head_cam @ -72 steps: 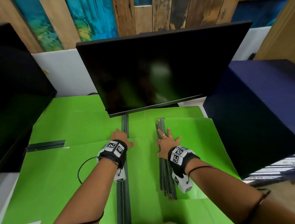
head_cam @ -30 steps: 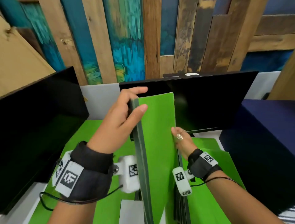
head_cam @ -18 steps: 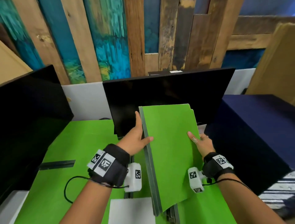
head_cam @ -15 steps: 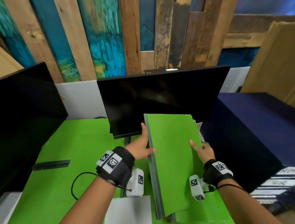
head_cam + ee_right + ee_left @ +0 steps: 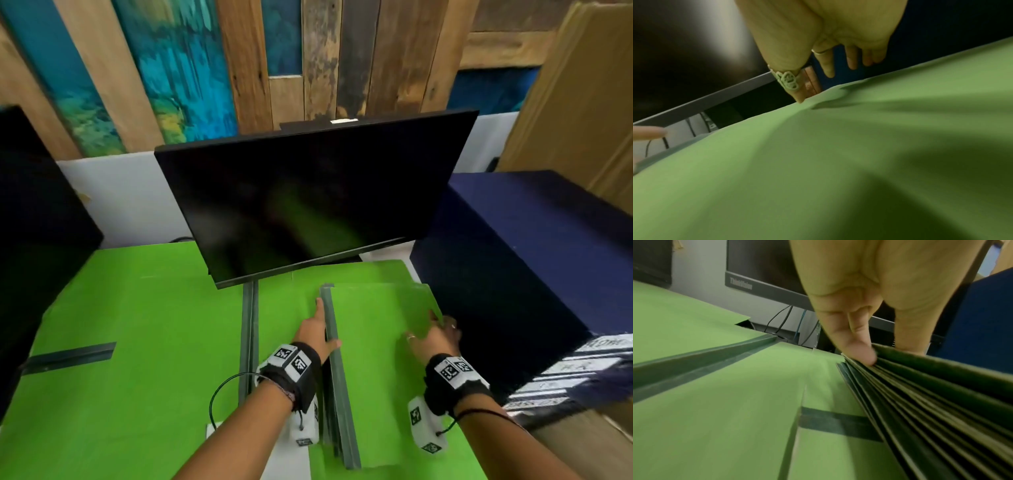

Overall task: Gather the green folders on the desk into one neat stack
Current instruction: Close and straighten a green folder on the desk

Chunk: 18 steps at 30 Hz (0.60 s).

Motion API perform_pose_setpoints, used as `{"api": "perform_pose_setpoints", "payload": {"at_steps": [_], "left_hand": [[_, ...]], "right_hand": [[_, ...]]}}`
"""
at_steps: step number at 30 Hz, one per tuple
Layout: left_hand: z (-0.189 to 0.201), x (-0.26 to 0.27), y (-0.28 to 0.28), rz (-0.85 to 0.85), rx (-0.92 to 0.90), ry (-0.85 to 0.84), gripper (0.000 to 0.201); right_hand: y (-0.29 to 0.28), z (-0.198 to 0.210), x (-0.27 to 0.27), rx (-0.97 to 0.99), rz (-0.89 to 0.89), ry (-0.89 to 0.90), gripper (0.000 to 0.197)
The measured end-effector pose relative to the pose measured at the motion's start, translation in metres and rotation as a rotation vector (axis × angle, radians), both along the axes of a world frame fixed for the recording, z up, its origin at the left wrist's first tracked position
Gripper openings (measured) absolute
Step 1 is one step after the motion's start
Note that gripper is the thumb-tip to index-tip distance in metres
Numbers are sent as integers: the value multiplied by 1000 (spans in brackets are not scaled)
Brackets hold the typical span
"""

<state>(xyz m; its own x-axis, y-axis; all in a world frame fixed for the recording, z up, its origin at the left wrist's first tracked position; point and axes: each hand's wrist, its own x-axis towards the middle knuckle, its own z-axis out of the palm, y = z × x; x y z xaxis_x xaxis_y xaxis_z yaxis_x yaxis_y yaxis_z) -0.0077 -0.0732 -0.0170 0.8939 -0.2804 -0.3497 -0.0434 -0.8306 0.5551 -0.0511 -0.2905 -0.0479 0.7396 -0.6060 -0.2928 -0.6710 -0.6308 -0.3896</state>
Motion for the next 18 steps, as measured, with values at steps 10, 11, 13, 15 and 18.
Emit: {"api": "perform_pose_setpoints", "payload": {"at_steps": [10, 11, 13, 15, 18], "left_hand": [[-26, 11, 67, 89, 174, -24, 81], [-27, 11, 79, 107, 234, -35, 83], [-30, 11, 104, 159, 345, -48, 88], [-32, 11, 130, 240, 430, 3, 96], [-42, 5, 165, 338, 471, 129, 116]], "right_hand": [[90, 22, 26, -5, 490, -64, 64], [104, 22, 27, -8, 564, -42, 63], [129, 18, 30, -38, 706, 15, 62], [148, 12, 34, -113, 813, 139, 64], [159, 0, 41, -216, 868, 363, 65]]}}
